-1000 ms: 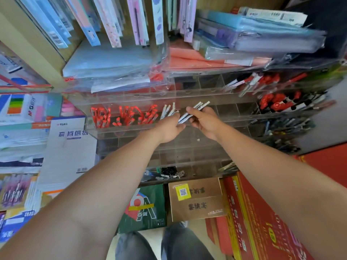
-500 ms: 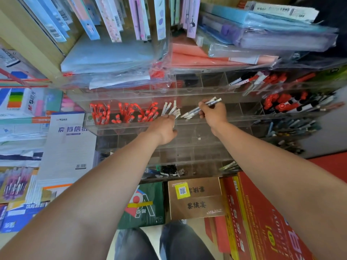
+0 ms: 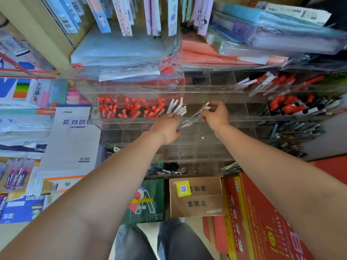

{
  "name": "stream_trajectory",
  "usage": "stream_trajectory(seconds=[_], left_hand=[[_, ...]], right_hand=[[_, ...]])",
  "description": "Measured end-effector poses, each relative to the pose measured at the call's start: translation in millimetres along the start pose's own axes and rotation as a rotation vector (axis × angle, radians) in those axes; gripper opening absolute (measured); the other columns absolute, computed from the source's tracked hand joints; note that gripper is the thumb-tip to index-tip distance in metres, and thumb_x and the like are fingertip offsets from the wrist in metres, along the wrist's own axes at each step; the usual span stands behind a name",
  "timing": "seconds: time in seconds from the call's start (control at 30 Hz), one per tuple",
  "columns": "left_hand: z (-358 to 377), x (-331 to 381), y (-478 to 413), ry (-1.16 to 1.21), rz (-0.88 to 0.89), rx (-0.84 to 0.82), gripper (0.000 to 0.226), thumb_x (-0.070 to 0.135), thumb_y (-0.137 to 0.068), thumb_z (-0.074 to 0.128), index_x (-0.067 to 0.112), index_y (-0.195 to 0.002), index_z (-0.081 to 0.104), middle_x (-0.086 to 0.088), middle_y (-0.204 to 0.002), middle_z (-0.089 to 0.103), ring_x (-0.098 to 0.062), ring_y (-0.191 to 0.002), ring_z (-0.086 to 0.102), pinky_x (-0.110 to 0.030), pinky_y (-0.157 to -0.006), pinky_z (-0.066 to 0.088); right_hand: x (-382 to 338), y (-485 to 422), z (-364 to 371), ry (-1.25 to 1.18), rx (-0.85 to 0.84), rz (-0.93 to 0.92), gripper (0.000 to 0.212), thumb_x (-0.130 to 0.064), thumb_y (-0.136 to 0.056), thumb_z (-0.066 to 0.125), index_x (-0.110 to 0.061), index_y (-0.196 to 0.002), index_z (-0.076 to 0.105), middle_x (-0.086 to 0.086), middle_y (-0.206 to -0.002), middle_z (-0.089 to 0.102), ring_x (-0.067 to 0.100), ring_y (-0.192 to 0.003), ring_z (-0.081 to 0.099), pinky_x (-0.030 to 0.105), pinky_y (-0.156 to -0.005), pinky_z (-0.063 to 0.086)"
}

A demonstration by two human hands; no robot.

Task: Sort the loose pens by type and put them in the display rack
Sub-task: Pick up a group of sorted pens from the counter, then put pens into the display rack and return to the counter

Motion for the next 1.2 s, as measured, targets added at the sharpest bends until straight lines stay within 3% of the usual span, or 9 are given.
stream_trajectory(seconds=[0.1,0.23,0.4,0.63,0.8,0.93,1.03,1.13,1.2], left_hand=[[-3,-7,7,0.002,0.005,0.073,0.053,0.02,-0.094,0.051,0.011,-0.144,0.037,-0.011,-0.148,0.035,-0.028,-0.134,0.037,-0.04,-0.111,0.033],[-18,-21,29,0.024,0.04,0.231,0.039,0.017,-0.093,0.05,0.016,-0.132,0.053,-0.008,-0.135,0.048,-0.026,-0.122,0.048,-0.041,-0.101,0.042],[-29,-64,77,0.09,0.08,0.369,0.021,0.015,-0.094,0.048,0.018,-0.109,0.062,0.001,-0.113,0.06,-0.017,-0.093,0.061,-0.037,-0.077,0.054],[-28,-198,177,0.113,-0.071,0.487,0.012,0.023,-0.091,0.05,0.02,-0.097,0.06,0.002,-0.094,0.067,-0.023,-0.084,0.061,-0.028,-0.065,0.038],[-4,-333,265,0.182,-0.17,0.396,0.013,0.025,-0.093,0.051,0.019,-0.1,0.061,-0.003,-0.093,0.066,-0.026,-0.085,0.06,-0.033,-0.065,0.044],[20,-434,331,0.18,-0.262,0.311,0.008,0.02,-0.09,0.052,0.019,-0.087,0.058,-0.006,-0.089,0.064,-0.028,-0.084,0.06,-0.032,-0.063,0.041],[41,-500,366,0.179,-0.357,0.181,0.012,0.019,-0.092,0.045,0.016,-0.093,0.057,-0.008,-0.089,0.062,-0.029,-0.087,0.06,-0.034,-0.065,0.041],[63,-553,393,0.221,-0.419,0.048,0.017,0.014,-0.093,0.043,0.013,-0.094,0.06,-0.01,-0.087,0.06,-0.027,-0.08,0.059,-0.033,-0.068,0.045],[79,-587,409,0.252,-0.477,-0.001,0.018,0.015,-0.094,0.043,0.011,-0.083,0.057,-0.009,-0.079,0.056,-0.025,-0.071,0.055,-0.032,-0.065,0.045]], right_hand=[[-3,10,-7,0.136,0.108,-0.06,0.036,-0.007,-0.082,0.07,-0.015,-0.107,0.046,0.012,-0.11,0.059,0.024,-0.091,0.062,0.038,-0.089,0.053],[-11,38,-3,0.256,0.165,-0.11,0.024,-0.015,-0.089,0.064,-0.01,-0.109,0.052,0.002,-0.096,0.059,0.018,-0.085,0.058,0.033,-0.08,0.05],[-24,90,58,0.355,-0.017,-0.264,0.01,-0.016,-0.092,0.055,-0.011,-0.098,0.062,-0.006,-0.072,0.057,0.01,-0.066,0.052,0.024,-0.062,0.039],[-27,198,220,0.447,-0.287,-0.419,0.015,-0.017,-0.092,0.054,-0.008,-0.083,0.063,0.003,-0.063,0.059,0.018,-0.059,0.054,0.032,-0.061,0.045],[-16,275,352,0.398,-0.354,-0.415,0.01,-0.014,-0.089,0.059,-0.009,-0.083,0.065,0.005,-0.066,0.064,0.02,-0.061,0.058,0.039,-0.064,0.051],[1,329,453,0.435,-0.452,-0.371,0.01,-0.014,-0.087,0.058,-0.017,-0.079,0.063,0.01,-0.069,0.067,0.025,-0.063,0.059,0.045,-0.068,0.054],[20,361,524,0.563,-0.576,-0.346,0.004,-0.019,-0.089,0.059,-0.018,-0.087,0.062,0.011,-0.08,0.068,0.031,-0.078,0.064,0.041,-0.072,0.054],[38,383,584,0.675,-0.697,-0.31,0.006,-0.017,-0.091,0.055,-0.021,-0.087,0.059,0.004,-0.081,0.063,0.022,-0.071,0.06,0.027,-0.063,0.049],[49,393,616,0.707,-0.771,-0.289,0.008,-0.016,-0.091,0.053,-0.019,-0.089,0.06,0.004,-0.085,0.063,0.02,-0.071,0.058,0.029,-0.066,0.051]])
Point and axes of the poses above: each hand's wrist, its own y-axis away from the middle knuckle, its own z-axis out of the palm, x = y × z, the point moved 6 cm from there along -y, towards the middle knuckle
